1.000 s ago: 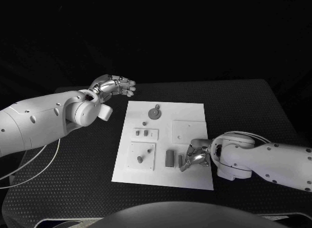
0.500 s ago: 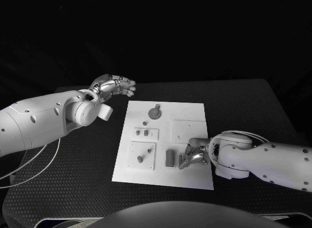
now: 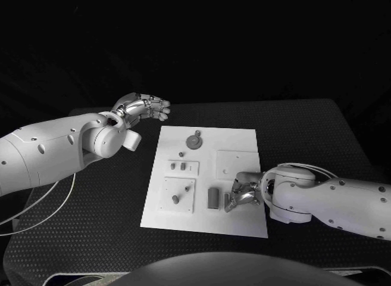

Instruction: Assemble the parts on the task board

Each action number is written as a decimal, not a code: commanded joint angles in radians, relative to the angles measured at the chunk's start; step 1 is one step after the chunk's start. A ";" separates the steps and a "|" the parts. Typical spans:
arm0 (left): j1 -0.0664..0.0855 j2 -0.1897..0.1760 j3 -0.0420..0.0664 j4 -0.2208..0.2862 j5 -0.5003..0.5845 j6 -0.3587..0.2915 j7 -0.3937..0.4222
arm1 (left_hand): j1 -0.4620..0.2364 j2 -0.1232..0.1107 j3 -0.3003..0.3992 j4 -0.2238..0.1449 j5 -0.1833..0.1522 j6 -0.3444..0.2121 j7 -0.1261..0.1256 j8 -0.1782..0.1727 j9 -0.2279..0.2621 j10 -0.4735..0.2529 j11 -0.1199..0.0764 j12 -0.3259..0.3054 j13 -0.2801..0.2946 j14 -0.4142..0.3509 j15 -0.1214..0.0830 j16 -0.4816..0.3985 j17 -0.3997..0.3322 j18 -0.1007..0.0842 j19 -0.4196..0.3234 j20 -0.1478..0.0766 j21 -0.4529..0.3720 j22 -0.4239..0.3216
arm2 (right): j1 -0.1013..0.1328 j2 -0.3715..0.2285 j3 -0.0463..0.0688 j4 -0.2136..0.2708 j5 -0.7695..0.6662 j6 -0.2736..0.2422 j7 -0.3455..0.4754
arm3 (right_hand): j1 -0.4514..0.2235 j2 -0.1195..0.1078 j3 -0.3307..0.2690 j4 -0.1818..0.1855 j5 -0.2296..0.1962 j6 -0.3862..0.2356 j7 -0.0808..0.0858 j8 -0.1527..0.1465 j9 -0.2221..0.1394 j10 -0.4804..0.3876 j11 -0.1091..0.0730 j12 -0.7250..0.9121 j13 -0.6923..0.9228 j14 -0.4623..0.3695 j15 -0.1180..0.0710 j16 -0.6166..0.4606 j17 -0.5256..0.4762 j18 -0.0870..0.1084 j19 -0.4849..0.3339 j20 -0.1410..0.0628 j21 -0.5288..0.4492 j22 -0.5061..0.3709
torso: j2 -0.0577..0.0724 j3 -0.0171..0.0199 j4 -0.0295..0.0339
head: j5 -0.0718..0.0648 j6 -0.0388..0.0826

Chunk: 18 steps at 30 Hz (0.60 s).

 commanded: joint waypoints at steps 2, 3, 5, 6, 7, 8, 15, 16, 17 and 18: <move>0.001 0.000 0.001 0.002 -0.003 0.012 0.006 | -0.009 -0.001 -0.001 0.008 0.001 -0.006 0.001 0.004 -0.002 -0.004 -0.001 0.002 -0.002 0.006 -0.002 -0.007 0.002 0.005 0.006 0.003 -0.006 0.001 | -0.003 0.000 -0.003 -0.012 -0.029 0.000 -0.023 | 0.012 0.035 0.028 -0.013 0.002 0.003 -0.001 0.004 0.000 0.010 0.001 -0.004 -0.001 0.005 -0.004 0.002 -0.001 0.020 -0.003 -0.006 0.007 0.000 | 0.000 0.0008 -0.0003 | 0.001 -0.001; 0.001 0.000 0.001 0.002 -0.003 0.012 0.006 | -0.009 -0.001 -0.001 0.008 0.001 -0.006 0.001 0.004 -0.002 -0.004 -0.001 0.002 -0.002 0.006 -0.002 -0.007 0.002 0.005 0.006 0.003 -0.006 0.001 | -0.003 0.000 -0.003 -0.012 -0.029 -0.001 -0.024 | 0.013 0.041 0.033 -0.016 0.002 0.004 -0.001 0.004 0.001 0.011 0.001 -0.004 -0.001 0.005 -0.004 0.002 -0.001 0.020 -0.003 -0.006 0.008 0.000 | 0.000 0.0006 -0.0005 | 0.001 -0.001; 0.001 0.001 0.001 0.003 -0.003 0.012 0.006 | -0.009 -0.001 -0.001 0.008 0.001 -0.006 0.001 0.004 -0.002 -0.004 -0.001 0.002 -0.002 0.006 -0.002 -0.007 0.002 0.005 0.006 0.003 -0.007 0.001 | -0.003 0.000 -0.003 -0.012 -0.030 -0.002 -0.024 | 0.011 0.050 0.041 -0.022 0.002 0.005 -0.001 0.005 0.001 0.012 0.001 -0.004 0.000 0.006 -0.004 0.002 -0.001 0.020 -0.003 -0.004 0.009 0.000 | 0.000 0.0003 -0.0009 | 0.001 0.000; 0.001 0.001 0.001 0.003 -0.003 0.012 0.006 | -0.009 -0.001 -0.001 0.008 0.001 -0.006 0.001 0.004 -0.002 -0.004 -0.001 0.002 -0.002 0.006 -0.002 -0.007 0.002 0.005 0.006 0.003 -0.007 0.001 | -0.003 0.000 -0.003 -0.012 -0.030 -0.004 -0.025 | 0.009 0.055 0.044 -0.025 0.002 0.006 -0.001 0.005 0.001 0.013 0.001 -0.004 0.000 0.006 -0.004 0.002 -0.001 0.020 -0.003 -0.004 0.010 0.000 | 0.000 0.0003 -0.0009 | 0.001 0.000; 0.001 0.001 0.001 0.003 -0.003 0.012 0.006 | -0.009 -0.001 -0.001 0.008 0.001 -0.006 0.001 0.004 -0.002 -0.004 -0.001 0.002 -0.002 0.006 -0.002 -0.007 0.002 0.005 0.006 0.003 -0.007 0.001 | -0.003 0.000 -0.003 -0.013 -0.030 -0.004 -0.025 | 0.007 0.056 0.046 -0.027 0.002 0.006 -0.001 0.006 0.001 0.014 0.001 -0.004 0.000 0.007 -0.004 0.003 0.000 0.020 -0.003 -0.003 0.011 0.000 | 0.000 0.0007 -0.0007 | 0.001 0.000; 0.001 0.001 0.001 0.003 -0.003 0.012 0.006 | -0.009 -0.001 -0.001 0.008 0.000 -0.006 0.001 0.004 -0.002 -0.004 -0.001 0.002 -0.002 0.007 -0.002 -0.007 0.002 0.005 0.006 0.003 -0.007 0.002 | -0.003 0.000 -0.003 -0.014 -0.030 -0.004 -0.025 | 0.002 0.058 0.047 -0.029 0.002 0.007 -0.001 0.006 0.001 0.015 0.000 -0.004 0.000 0.007 -0.004 0.003 -0.001 0.020 -0.003 -0.002 0.011 0.000 | 0.000 0.0007 -0.0007 | 0.001 0.000; 0.001 0.000 0.001 0.003 -0.003 0.012 0.006 | -0.009 -0.001 -0.001 0.008 0.000 -0.006 0.001 0.004 -0.002 -0.004 -0.001 0.002 -0.002 0.007 -0.002 -0.008 0.003 0.005 0.006 0.003 -0.007 0.002 | -0.003 -0.001 -0.003 -0.016 -0.018 0.005 -0.023 | -0.022 0.042 0.047 -0.036 0.002 0.009 -0.002 0.007 0.002 0.018 0.000 -0.004 0.000 0.010 -0.005 0.003 0.000 0.020 -0.001 0.001 0.014 -0.001 | 0.000 0.0009 -0.0008 | 0.001 0.000; 0.001 0.000 0.001 0.003 -0.003 0.012 0.006 | -0.009 -0.001 -0.001 0.008 0.000 -0.006 0.001 0.004 -0.002 -0.004 -0.001 0.002 -0.002 0.007 -0.002 -0.008 0.003 0.005 0.006 0.003 -0.007 0.002 | -0.003 -0.001 -0.003 -0.017 -0.018 0.005 -0.024 | -0.023 0.039 0.048 -0.037 0.002 0.009 -0.002 0.007 0.002 0.018 0.000 -0.004 0.000 0.010 -0.005 0.003 0.000 0.020 -0.001 0.001 0.015 -0.002 | 0.000 0.0009 -0.0008 | 0.001 0.000; 0.001 0.001 0.001 0.003 -0.003 0.012 0.006 | -0.009 -0.001 -0.001 0.008 0.000 -0.006 0.001 0.004 -0.002 -0.004 -0.001 0.002 -0.002 0.007 -0.002 -0.008 0.003 0.005 0.006 0.003 -0.007 0.002 | -0.003 -0.002 -0.003 -0.017 -0.018 0.006 -0.024 | -0.024 0.036 0.048 -0.038 0.002 0.009 -0.002 0.008 0.002 0.018 0.000 -0.004 0.000 0.010 -0.005 0.003 0.000 0.020 -0.001 0.001 0.015 -0.002 | 0.000 0.0009 -0.0008 | 0.001 0.000; 0.001 0.001 0.001 0.003 -0.003 0.012 0.006 | -0.009 -0.001 -0.001 0.008 0.000 -0.006 0.001 0.004 -0.002 -0.004 -0.001 0.002 -0.002 0.007 -0.002 -0.008 0.003 0.005 0.006 0.003 -0.007 0.002 | -0.003 -0.002 -0.003 -0.017 -0.015 0.006 -0.024 | -0.025 0.035 0.049 -0.039 0.002 0.009 -0.002 0.008 0.002 0.018 0.000 -0.004 0.000 0.010 -0.005 0.003 0.000 0.020 -0.001 0.001 0.015 -0.002 | 0.000 0.0009 -0.0008 | 0.001 0.000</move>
